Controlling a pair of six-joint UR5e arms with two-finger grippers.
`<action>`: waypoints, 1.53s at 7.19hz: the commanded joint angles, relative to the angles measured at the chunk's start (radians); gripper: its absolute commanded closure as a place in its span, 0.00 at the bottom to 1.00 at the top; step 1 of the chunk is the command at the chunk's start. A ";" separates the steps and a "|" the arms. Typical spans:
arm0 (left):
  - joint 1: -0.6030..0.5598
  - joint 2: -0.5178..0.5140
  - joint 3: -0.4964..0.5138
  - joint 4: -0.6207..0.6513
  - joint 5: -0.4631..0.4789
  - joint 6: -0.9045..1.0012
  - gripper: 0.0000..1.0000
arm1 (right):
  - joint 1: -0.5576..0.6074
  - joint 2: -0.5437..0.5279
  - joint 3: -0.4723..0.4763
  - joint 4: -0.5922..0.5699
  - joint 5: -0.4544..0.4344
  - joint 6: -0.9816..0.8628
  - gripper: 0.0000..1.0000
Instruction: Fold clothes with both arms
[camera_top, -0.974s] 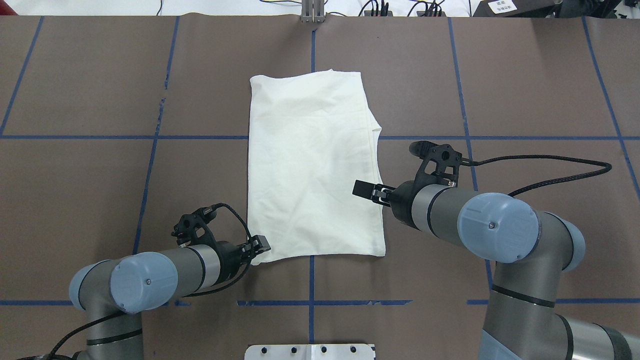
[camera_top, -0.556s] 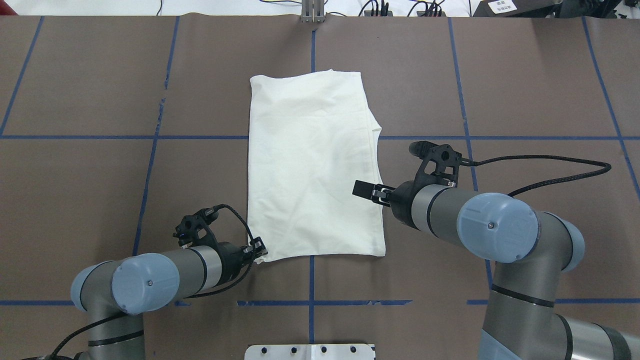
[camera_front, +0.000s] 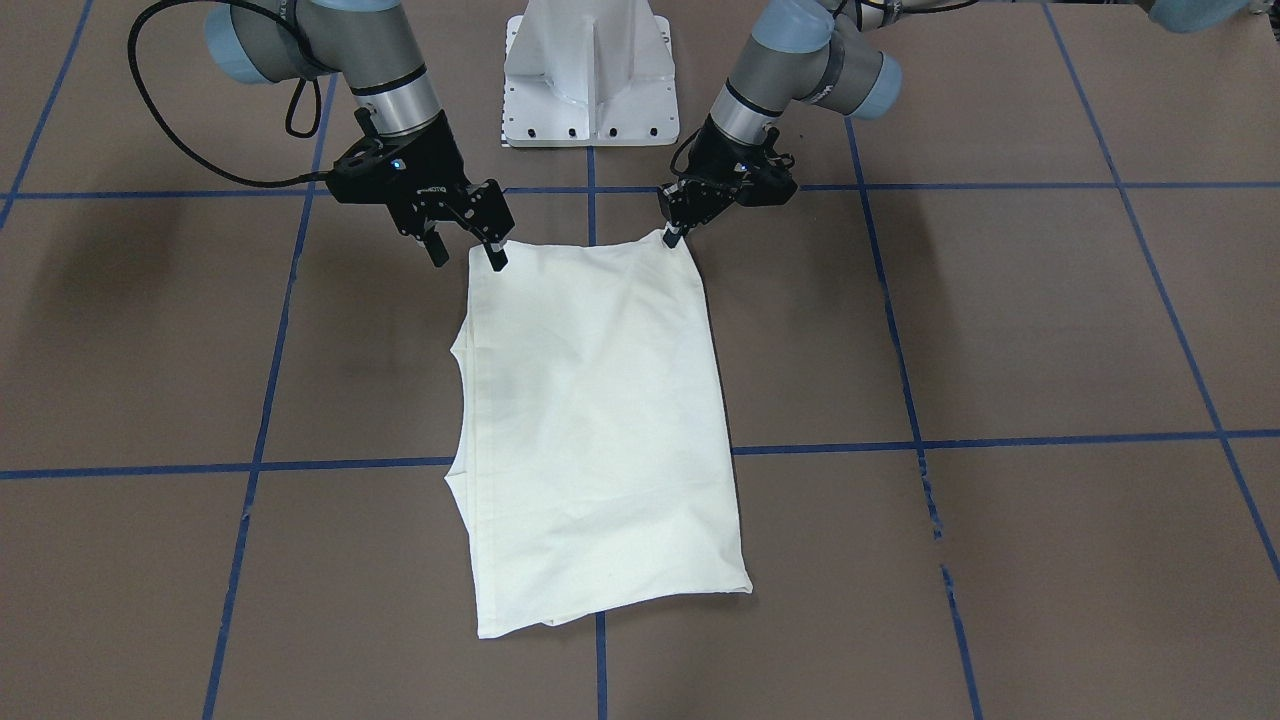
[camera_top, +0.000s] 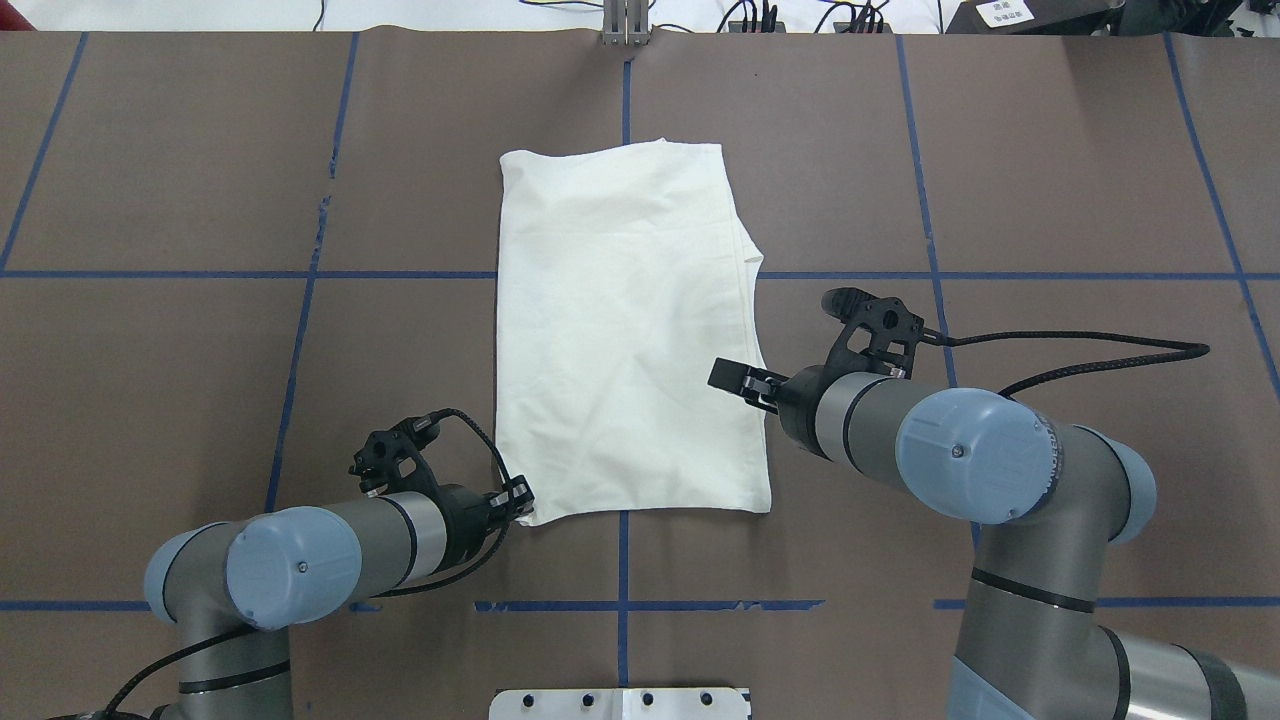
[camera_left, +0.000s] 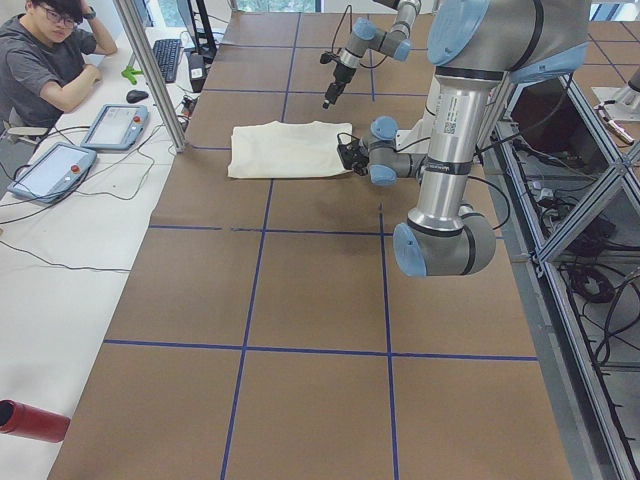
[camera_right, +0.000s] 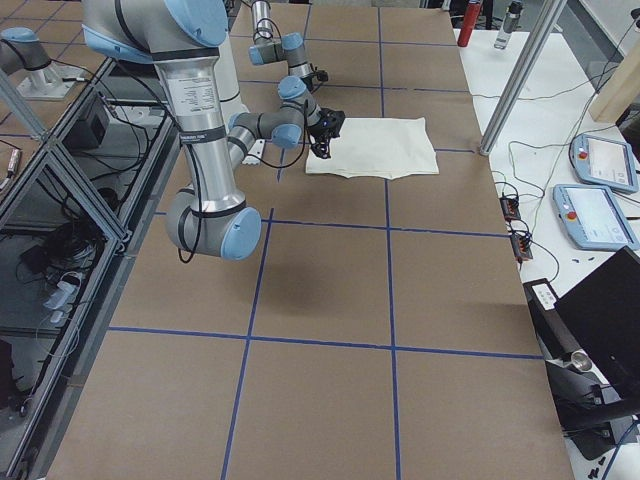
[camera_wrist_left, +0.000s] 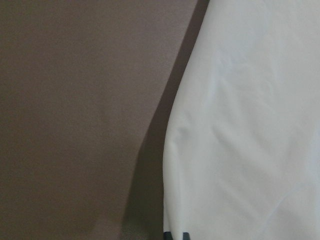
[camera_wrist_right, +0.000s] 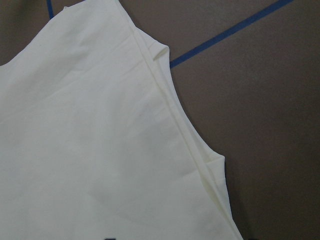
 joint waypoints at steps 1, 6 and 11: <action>0.000 -0.001 -0.001 -0.001 -0.001 0.001 1.00 | -0.073 0.014 -0.007 -0.060 -0.023 0.167 0.28; 0.000 -0.010 -0.002 0.000 0.000 0.001 1.00 | -0.156 0.069 -0.118 -0.125 -0.143 0.255 0.19; 0.000 -0.009 -0.002 -0.001 0.000 0.005 1.00 | -0.159 0.082 -0.128 -0.123 -0.152 0.277 0.27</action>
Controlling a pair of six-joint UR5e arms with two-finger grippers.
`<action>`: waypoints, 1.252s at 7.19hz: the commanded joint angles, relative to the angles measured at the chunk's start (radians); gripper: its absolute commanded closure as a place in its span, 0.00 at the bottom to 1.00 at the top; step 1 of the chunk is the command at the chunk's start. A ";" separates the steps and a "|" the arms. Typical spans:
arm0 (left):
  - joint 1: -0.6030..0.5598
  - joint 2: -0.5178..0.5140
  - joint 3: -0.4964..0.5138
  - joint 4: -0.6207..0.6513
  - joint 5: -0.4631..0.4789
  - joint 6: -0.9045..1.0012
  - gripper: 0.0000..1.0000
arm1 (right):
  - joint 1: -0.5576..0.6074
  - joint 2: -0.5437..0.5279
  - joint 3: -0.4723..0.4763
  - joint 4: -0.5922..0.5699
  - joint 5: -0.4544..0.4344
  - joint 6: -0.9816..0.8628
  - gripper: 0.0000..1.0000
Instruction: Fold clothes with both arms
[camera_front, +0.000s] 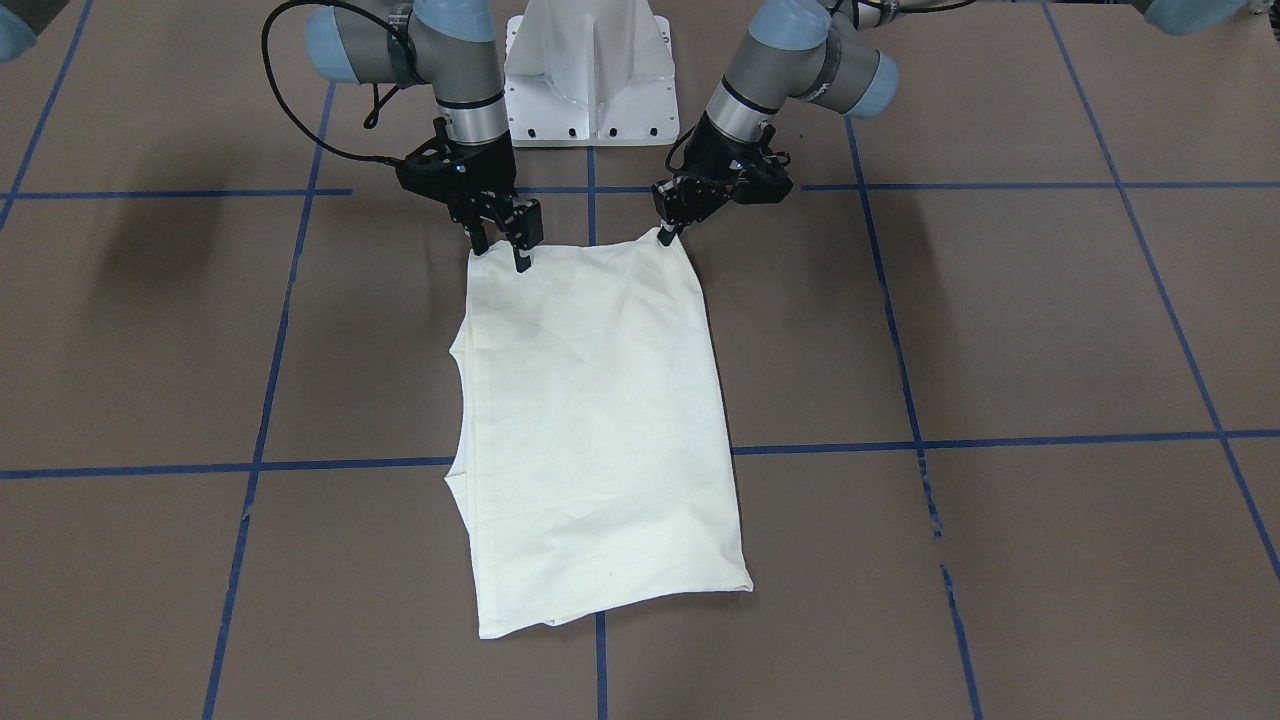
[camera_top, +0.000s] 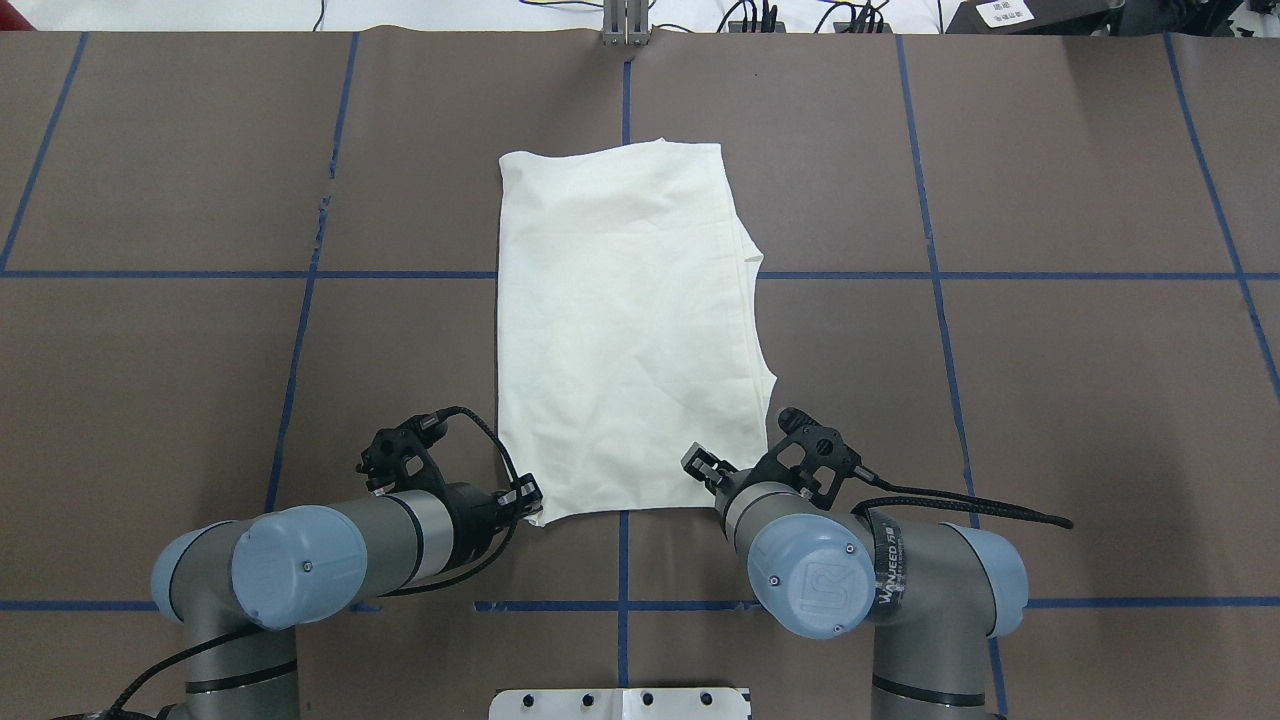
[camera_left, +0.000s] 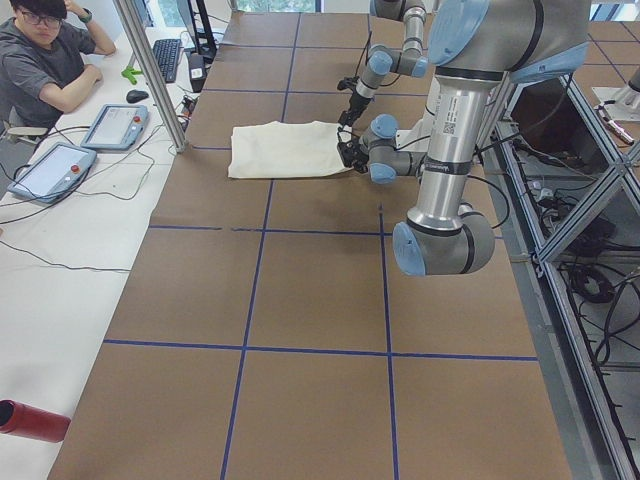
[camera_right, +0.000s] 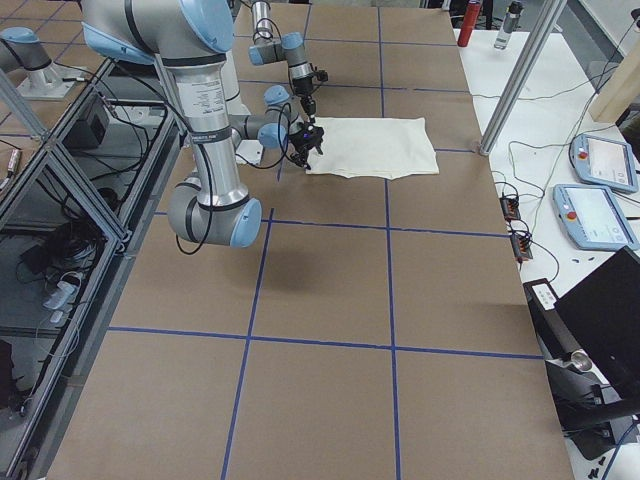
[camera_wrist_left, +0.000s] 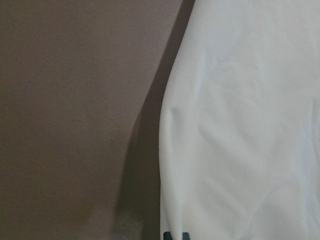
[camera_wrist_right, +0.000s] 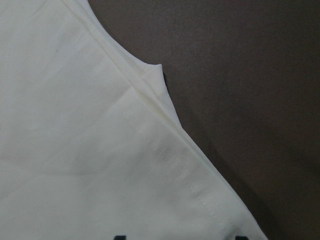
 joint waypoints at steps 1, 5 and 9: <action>0.000 0.000 0.000 -0.001 0.000 0.002 1.00 | -0.001 0.002 -0.004 0.001 -0.015 0.005 0.35; 0.000 0.000 -0.002 -0.001 -0.002 0.003 1.00 | -0.007 0.004 -0.003 0.013 -0.026 0.088 1.00; -0.008 0.005 -0.054 0.010 -0.006 0.008 1.00 | 0.001 0.015 0.029 0.011 -0.030 0.088 1.00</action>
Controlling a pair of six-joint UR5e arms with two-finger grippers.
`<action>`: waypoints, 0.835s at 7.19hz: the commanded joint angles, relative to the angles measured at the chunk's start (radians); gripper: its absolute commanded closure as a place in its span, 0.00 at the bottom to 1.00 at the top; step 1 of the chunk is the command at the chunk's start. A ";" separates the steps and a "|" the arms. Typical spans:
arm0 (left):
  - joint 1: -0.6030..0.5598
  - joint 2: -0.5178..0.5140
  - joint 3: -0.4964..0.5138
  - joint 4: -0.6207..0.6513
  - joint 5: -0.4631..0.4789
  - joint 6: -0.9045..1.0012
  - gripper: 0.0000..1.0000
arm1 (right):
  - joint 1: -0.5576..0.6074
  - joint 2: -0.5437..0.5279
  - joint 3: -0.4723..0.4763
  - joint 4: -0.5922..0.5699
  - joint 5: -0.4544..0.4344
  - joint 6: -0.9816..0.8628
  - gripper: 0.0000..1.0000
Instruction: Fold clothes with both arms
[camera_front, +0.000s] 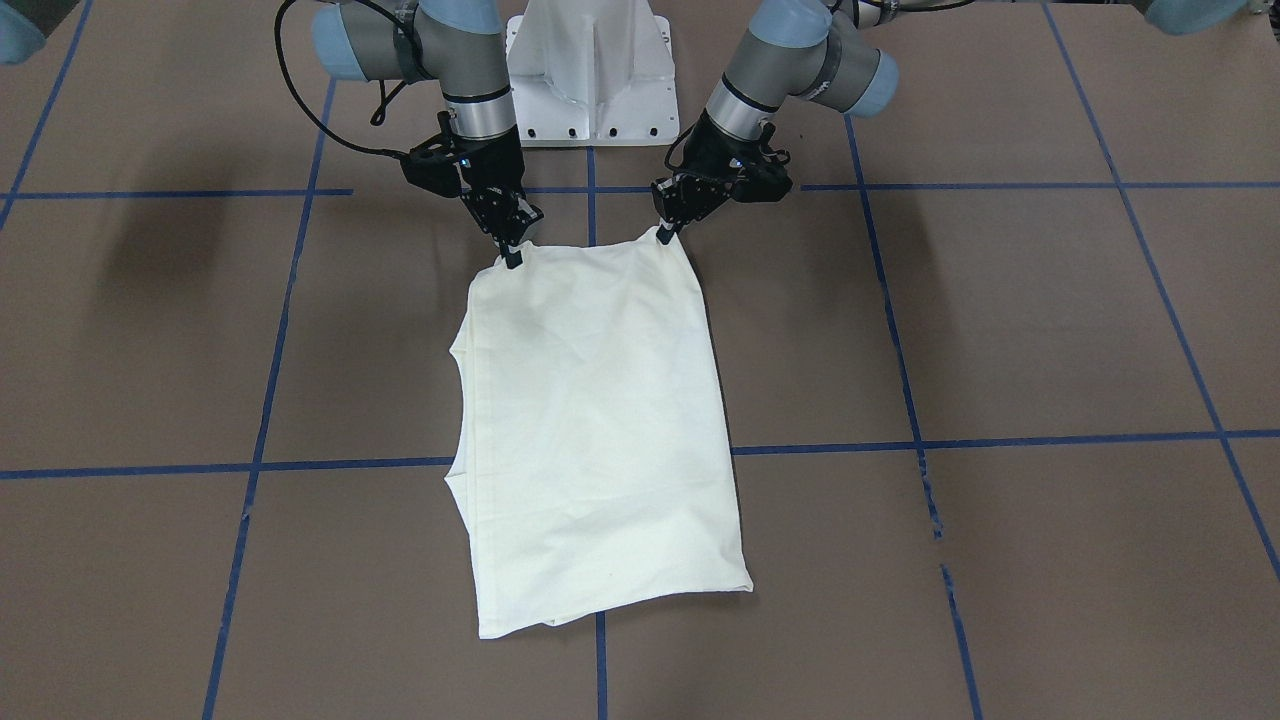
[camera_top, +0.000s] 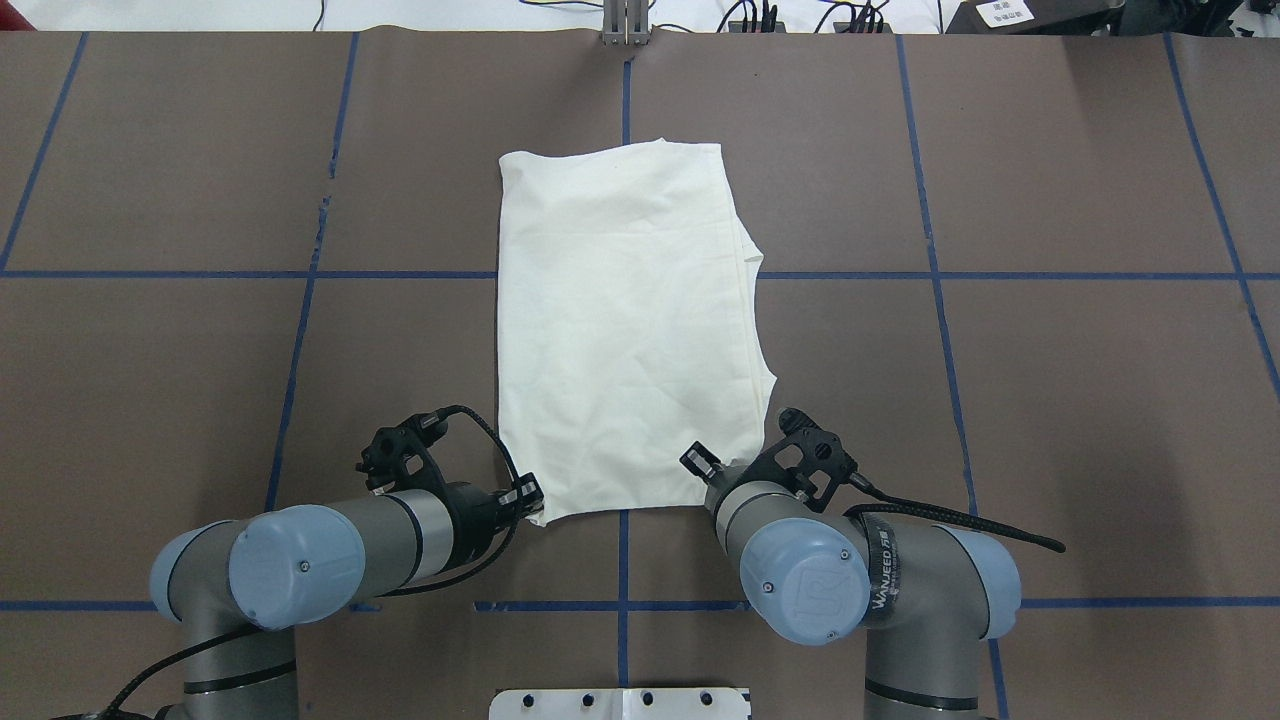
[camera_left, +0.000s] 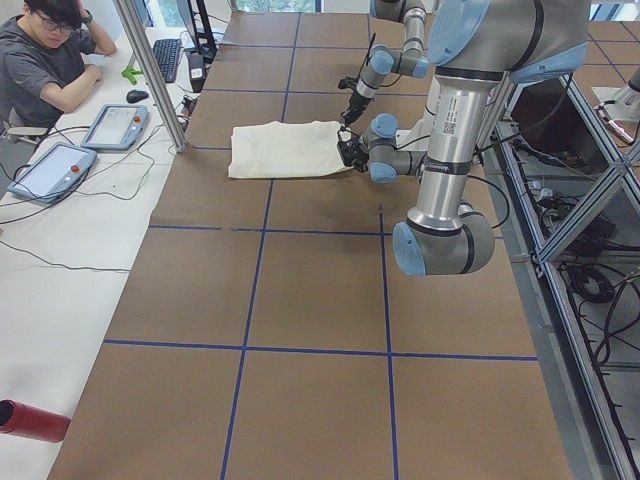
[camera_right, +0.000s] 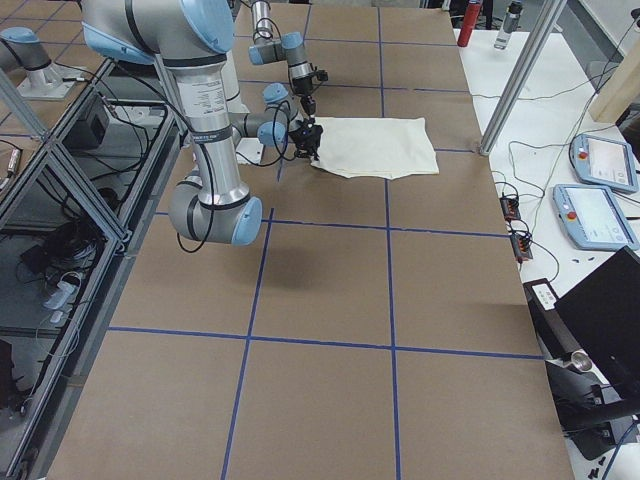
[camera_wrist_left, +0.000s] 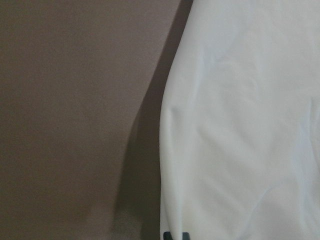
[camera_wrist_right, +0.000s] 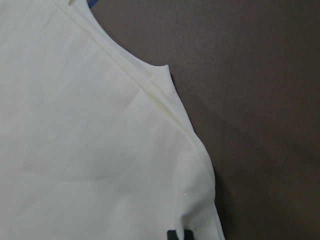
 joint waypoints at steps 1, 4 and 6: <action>-0.014 0.032 -0.124 0.015 -0.015 0.004 1.00 | 0.007 -0.011 0.090 -0.010 0.002 -0.002 1.00; -0.014 0.080 -0.513 0.368 -0.081 0.001 1.00 | -0.101 -0.039 0.484 -0.294 0.006 0.015 1.00; -0.013 0.078 -0.682 0.558 -0.106 -0.012 1.00 | -0.191 -0.032 0.695 -0.519 0.003 0.070 1.00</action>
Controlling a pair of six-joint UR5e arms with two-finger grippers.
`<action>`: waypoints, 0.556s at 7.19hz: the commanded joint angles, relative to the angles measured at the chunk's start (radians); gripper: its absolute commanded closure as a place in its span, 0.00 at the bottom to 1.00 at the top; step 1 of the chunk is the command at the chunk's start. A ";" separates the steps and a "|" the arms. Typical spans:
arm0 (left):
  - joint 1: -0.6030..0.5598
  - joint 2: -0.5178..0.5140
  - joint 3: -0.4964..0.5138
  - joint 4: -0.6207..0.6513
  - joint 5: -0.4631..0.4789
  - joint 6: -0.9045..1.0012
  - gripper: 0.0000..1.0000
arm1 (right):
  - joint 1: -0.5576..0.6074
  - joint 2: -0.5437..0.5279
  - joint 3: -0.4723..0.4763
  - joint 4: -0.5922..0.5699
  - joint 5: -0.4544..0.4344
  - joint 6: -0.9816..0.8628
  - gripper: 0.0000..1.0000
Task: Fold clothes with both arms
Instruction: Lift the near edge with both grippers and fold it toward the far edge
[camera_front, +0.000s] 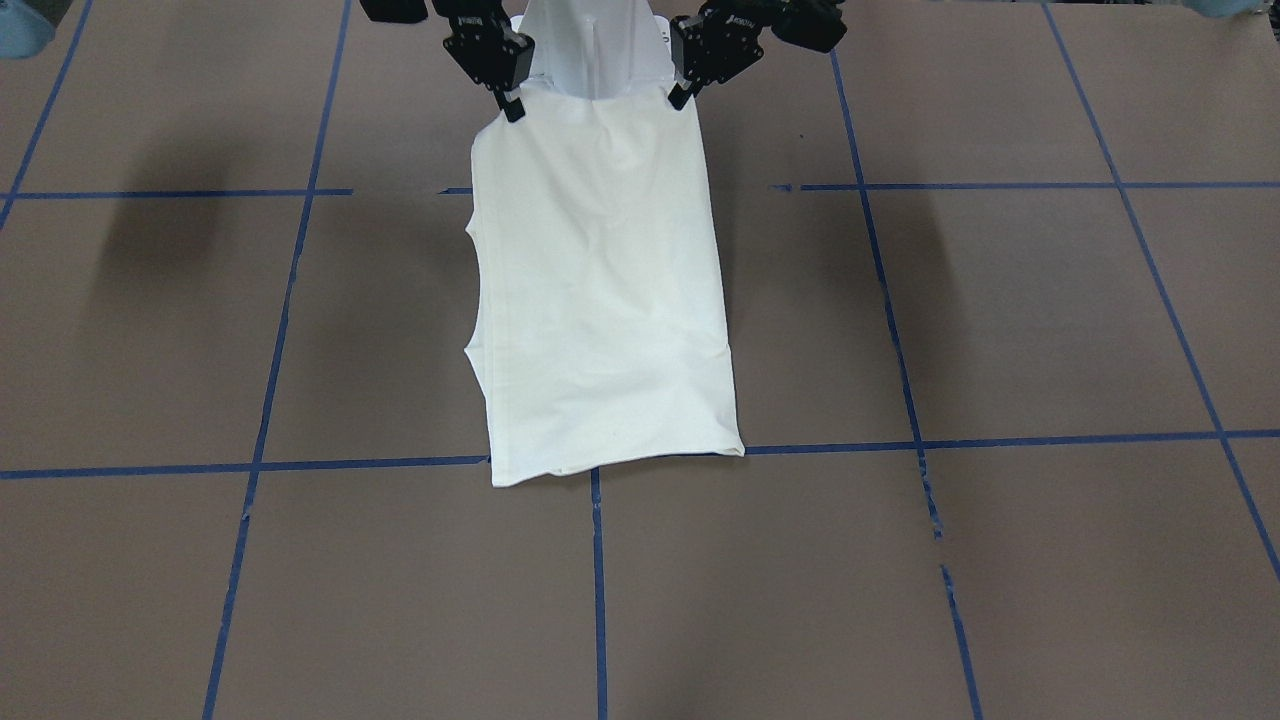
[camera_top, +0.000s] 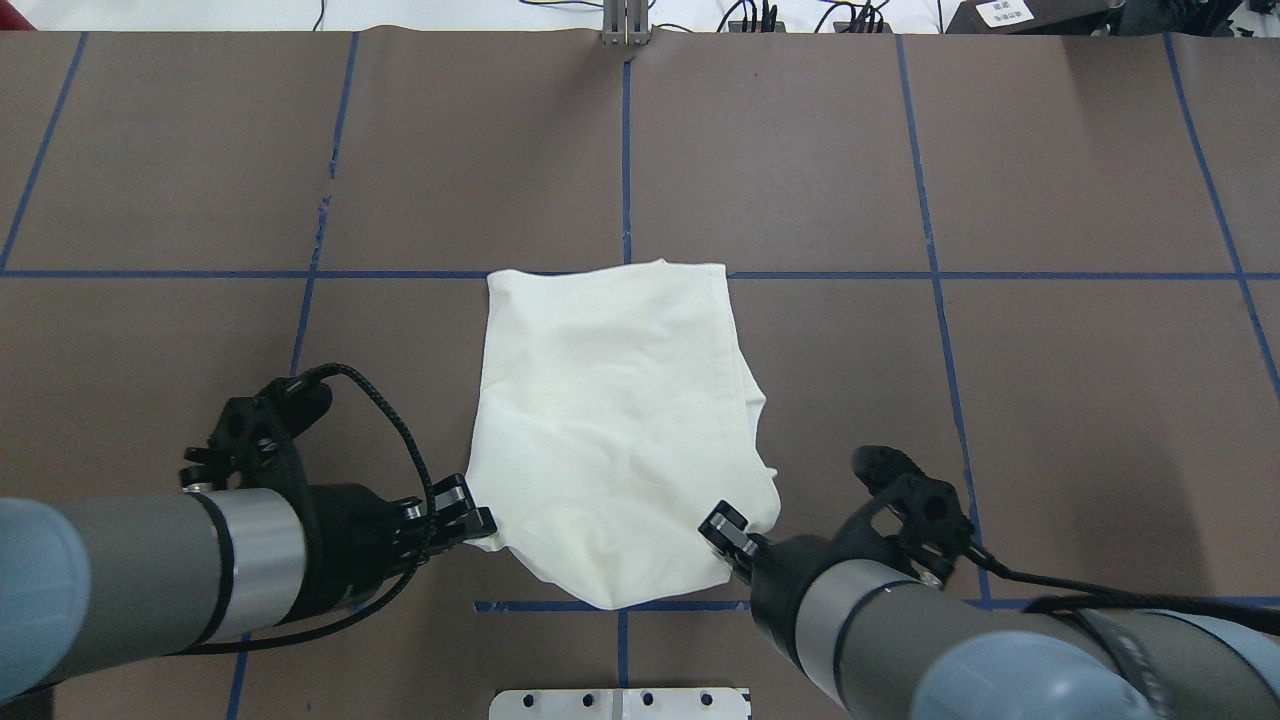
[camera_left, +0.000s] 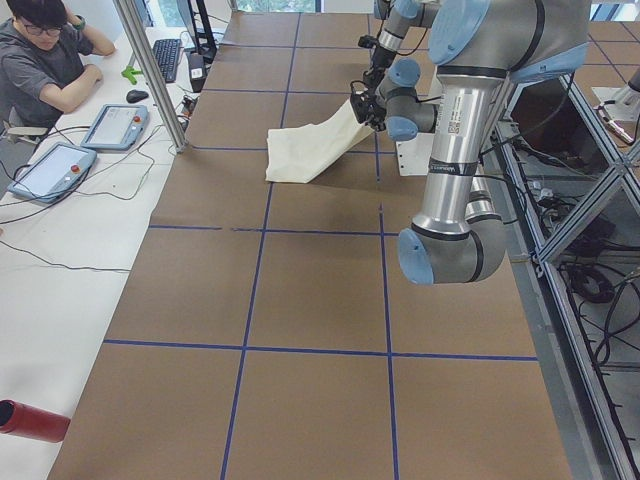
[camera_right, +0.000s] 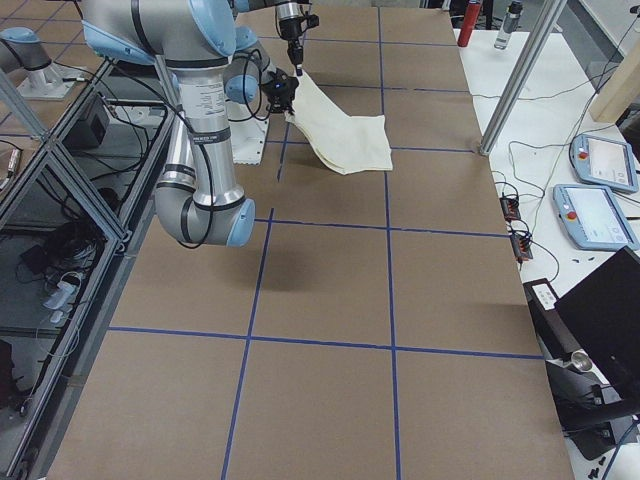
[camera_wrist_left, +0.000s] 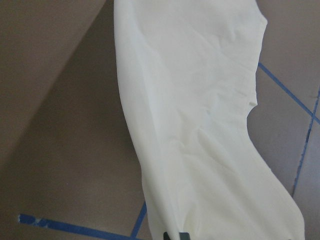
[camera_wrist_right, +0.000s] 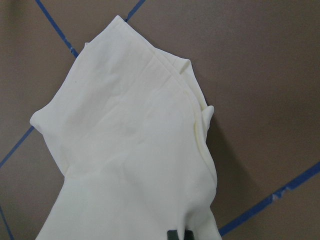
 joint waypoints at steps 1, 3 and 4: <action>0.000 -0.002 -0.137 0.157 -0.037 -0.006 1.00 | -0.055 0.006 0.157 -0.168 0.001 0.026 1.00; 0.012 -0.057 -0.025 0.162 -0.036 0.008 1.00 | -0.043 0.032 0.062 -0.171 -0.006 0.014 1.00; 0.003 -0.103 0.094 0.161 -0.025 0.013 1.00 | -0.004 0.080 -0.056 -0.160 -0.004 0.010 1.00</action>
